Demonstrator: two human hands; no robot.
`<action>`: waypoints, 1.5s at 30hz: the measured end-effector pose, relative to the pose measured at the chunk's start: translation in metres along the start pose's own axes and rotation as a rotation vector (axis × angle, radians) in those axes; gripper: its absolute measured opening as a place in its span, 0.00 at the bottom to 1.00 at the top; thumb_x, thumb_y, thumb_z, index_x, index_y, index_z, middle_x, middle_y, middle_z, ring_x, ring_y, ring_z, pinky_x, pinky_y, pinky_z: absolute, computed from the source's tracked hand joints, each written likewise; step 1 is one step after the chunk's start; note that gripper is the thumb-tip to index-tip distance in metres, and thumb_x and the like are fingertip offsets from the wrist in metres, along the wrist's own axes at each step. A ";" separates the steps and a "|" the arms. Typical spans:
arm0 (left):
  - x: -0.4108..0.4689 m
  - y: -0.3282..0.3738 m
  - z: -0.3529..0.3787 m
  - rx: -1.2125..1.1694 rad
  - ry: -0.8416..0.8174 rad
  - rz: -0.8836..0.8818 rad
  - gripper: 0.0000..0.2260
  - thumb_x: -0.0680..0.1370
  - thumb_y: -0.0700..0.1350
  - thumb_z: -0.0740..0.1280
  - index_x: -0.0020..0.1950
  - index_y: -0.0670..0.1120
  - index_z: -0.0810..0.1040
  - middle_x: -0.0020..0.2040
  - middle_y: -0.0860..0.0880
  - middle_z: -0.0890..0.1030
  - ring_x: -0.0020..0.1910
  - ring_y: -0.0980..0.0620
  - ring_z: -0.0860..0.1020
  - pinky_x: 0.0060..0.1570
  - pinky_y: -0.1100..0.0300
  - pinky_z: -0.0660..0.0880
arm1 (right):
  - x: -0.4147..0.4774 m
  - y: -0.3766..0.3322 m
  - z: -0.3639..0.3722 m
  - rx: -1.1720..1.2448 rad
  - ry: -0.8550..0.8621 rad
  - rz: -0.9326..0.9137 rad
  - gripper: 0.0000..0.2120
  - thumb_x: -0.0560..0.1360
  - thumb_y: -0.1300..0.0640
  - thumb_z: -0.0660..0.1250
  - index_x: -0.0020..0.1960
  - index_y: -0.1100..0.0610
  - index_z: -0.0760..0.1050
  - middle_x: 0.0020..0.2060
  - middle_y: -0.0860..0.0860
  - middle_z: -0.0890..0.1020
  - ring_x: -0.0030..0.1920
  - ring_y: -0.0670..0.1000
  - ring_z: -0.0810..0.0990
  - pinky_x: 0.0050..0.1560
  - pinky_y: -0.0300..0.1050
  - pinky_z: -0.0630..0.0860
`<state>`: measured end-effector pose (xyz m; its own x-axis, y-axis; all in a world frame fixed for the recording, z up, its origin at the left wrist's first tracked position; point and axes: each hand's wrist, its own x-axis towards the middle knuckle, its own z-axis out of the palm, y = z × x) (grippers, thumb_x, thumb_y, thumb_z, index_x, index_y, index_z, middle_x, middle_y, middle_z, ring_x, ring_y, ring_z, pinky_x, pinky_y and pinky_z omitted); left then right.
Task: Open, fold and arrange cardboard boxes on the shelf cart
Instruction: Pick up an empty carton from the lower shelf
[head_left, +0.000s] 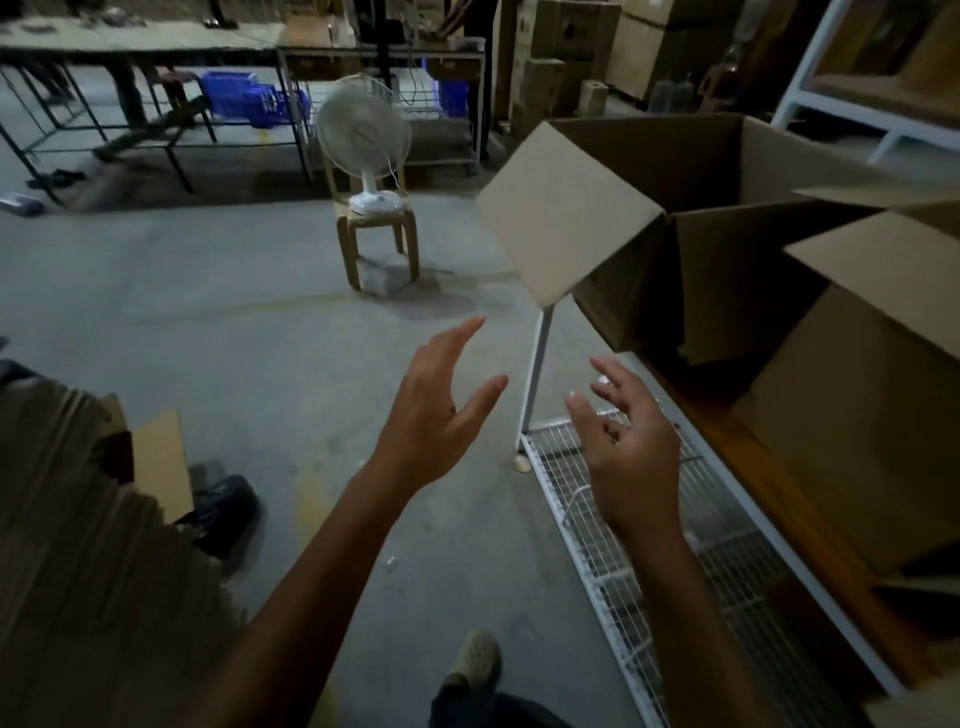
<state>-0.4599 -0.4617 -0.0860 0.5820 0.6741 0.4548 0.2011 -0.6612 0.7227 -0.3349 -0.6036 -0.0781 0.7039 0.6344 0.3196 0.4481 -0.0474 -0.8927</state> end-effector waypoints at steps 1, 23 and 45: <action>0.019 -0.008 0.000 0.006 -0.003 0.006 0.27 0.78 0.52 0.66 0.76 0.48 0.65 0.72 0.48 0.71 0.70 0.53 0.69 0.67 0.47 0.72 | 0.019 0.001 0.008 0.008 0.012 0.001 0.21 0.78 0.48 0.67 0.69 0.47 0.70 0.68 0.51 0.75 0.64 0.46 0.75 0.55 0.36 0.75; 0.375 -0.047 0.133 -0.070 -0.391 0.544 0.25 0.80 0.50 0.65 0.76 0.47 0.66 0.71 0.45 0.71 0.70 0.49 0.68 0.65 0.60 0.65 | 0.304 0.038 0.007 -0.666 0.474 0.155 0.23 0.79 0.48 0.63 0.73 0.50 0.67 0.76 0.51 0.64 0.76 0.51 0.60 0.69 0.47 0.62; 0.346 -0.076 0.215 -0.148 -0.490 0.674 0.24 0.83 0.54 0.52 0.76 0.46 0.65 0.80 0.44 0.55 0.80 0.44 0.46 0.77 0.42 0.44 | 0.235 0.080 0.044 -0.658 0.411 0.473 0.36 0.80 0.49 0.63 0.79 0.41 0.45 0.80 0.49 0.48 0.79 0.54 0.54 0.72 0.59 0.65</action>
<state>-0.1045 -0.2488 -0.0949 0.8233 -0.0902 0.5604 -0.3967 -0.7975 0.4545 -0.1579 -0.4241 -0.0886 0.9790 0.1173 0.1670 0.1980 -0.7442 -0.6379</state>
